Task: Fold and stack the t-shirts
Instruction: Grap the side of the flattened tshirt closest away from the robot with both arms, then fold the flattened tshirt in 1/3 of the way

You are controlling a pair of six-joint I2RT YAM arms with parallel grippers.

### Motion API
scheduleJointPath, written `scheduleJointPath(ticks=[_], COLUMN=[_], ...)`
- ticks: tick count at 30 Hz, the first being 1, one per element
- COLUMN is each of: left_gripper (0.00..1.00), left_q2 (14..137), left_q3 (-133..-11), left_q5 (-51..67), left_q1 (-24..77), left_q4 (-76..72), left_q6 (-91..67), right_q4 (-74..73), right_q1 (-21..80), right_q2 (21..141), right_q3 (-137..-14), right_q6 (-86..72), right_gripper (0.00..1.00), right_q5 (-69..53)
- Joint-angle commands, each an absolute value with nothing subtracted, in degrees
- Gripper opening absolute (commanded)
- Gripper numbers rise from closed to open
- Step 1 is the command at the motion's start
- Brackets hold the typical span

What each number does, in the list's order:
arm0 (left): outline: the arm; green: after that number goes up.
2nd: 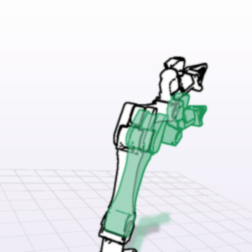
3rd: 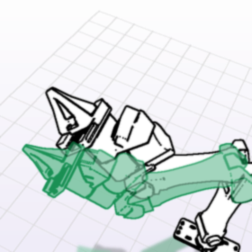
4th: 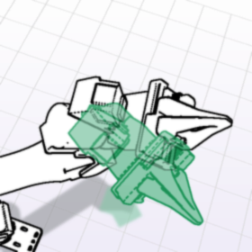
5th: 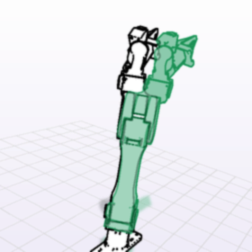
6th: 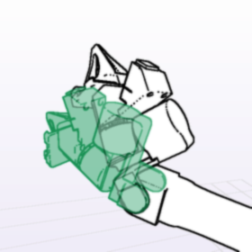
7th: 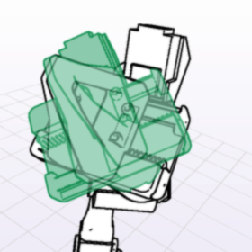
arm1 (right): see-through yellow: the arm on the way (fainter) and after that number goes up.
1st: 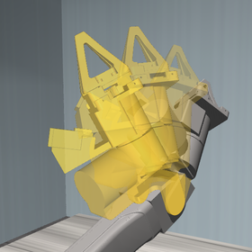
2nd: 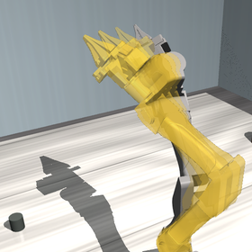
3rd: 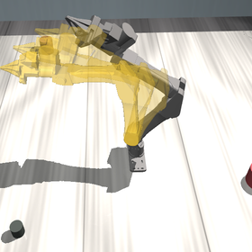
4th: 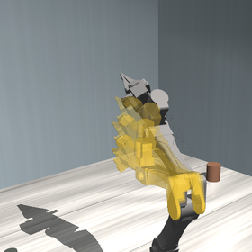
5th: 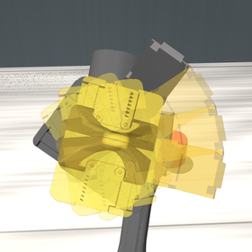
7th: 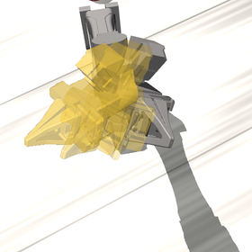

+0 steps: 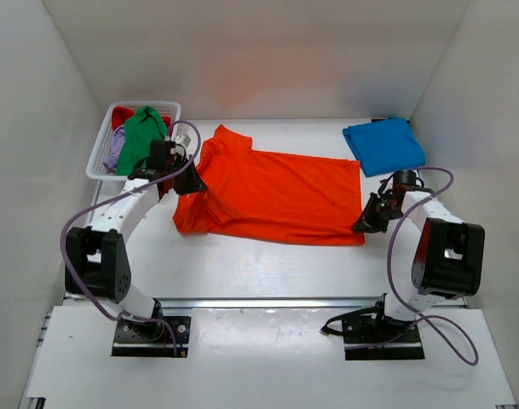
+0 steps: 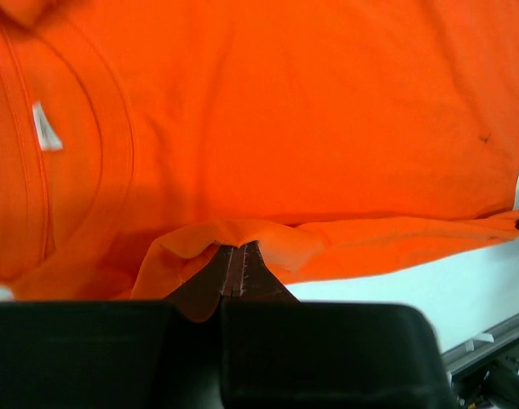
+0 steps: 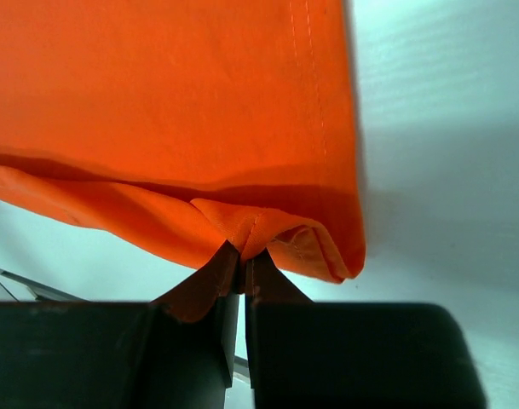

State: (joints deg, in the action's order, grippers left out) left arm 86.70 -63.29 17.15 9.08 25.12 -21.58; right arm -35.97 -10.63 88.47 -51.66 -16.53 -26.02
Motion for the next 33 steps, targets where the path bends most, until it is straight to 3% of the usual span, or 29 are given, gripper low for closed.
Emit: scheduleJointPath(ticks=[1, 7, 10, 11, 12, 14, 16, 19, 25, 27, 28, 29, 33], left_gripper=[0.0, 0.0, 0.0, 0.03, 0.07, 0.4, 0.51, 0.51, 0.45, 0.37, 0.34, 0.35, 0.35], left_q2=[88.8, 92.3, 93.3, 93.7, 94.4, 95.2, 96.1, 96.8, 94.2, 93.2, 92.6, 92.1, 94.8], left_q3=[-68.4, -69.6, -69.7, -69.9, -70.7, -72.2, -75.8, -79.2, -71.8, -67.3, -64.9, -62.7, -60.3], left_q5=[17.7, 17.7, 17.6, 17.1, 17.4, 16.1, 15.9, 15.5, 14.9, 16.1, 16.2, 16.0, 11.1], left_q1=[8.2, 8.0, 7.6, 7.4, 6.9, 6.2, 5.3, 4.7, 9.0, 11.4, 12.6, 13.0, 16.3], left_q4=[23.6, 22.8, 22.1, 21.9, 21.5, 21.3, 21.7, 23.3, 23.1, 21.5, 20.7, 19.4, 17.8], left_q6=[-20.0, -19.7, -20.4, -20.4, -20.5, -20.5, -20.4, -20.7, -19.9, -20.9, -21.4, -21.7, -20.7], right_q4=[-34.1, -32.6, -32.5, -31.6, -31.4, -30.9, -31.2, -30.6, -26.3, -24.8, -24.4, -23.8, -20.7], right_q1=[-10.9, -11.0, -11.1, -11.2, -11.2, -10.8, -10.5, -9.5, -5.6, -4.4, -4.2, -3.7, -0.4], right_q2=[90.1, 93.3, 94.1, 94.4, 94.1, 93.2, 91.7, 87.7, 83.1, 82.3, 82.3, 82.1, 84.1], right_q3=[-54.4, -55.7, -56.3, -56.5, -56.4, -57.0, -57.6, -57.8, -55.3, -53.5, -53.0, -52.8, -51.4], right_q6=[-16.5, -16.8, -17.1, -17.2, -17.7, -18.5, -18.5, -18.5, -17.8, -18.0, -18.0, -17.8, -18.5], right_gripper=[0.0, 0.02, 0.11, 0.18, 0.24, 0.33, 0.44, 0.51, 0.5, 0.43, 0.34, 0.3, 0.27], right_q5=[-26.4, -27.2, -27.9, -27.9, -27.3, -25.9, -21.2, -15.9, -13.1, -14.5, -15.3, -15.9, -15.8])
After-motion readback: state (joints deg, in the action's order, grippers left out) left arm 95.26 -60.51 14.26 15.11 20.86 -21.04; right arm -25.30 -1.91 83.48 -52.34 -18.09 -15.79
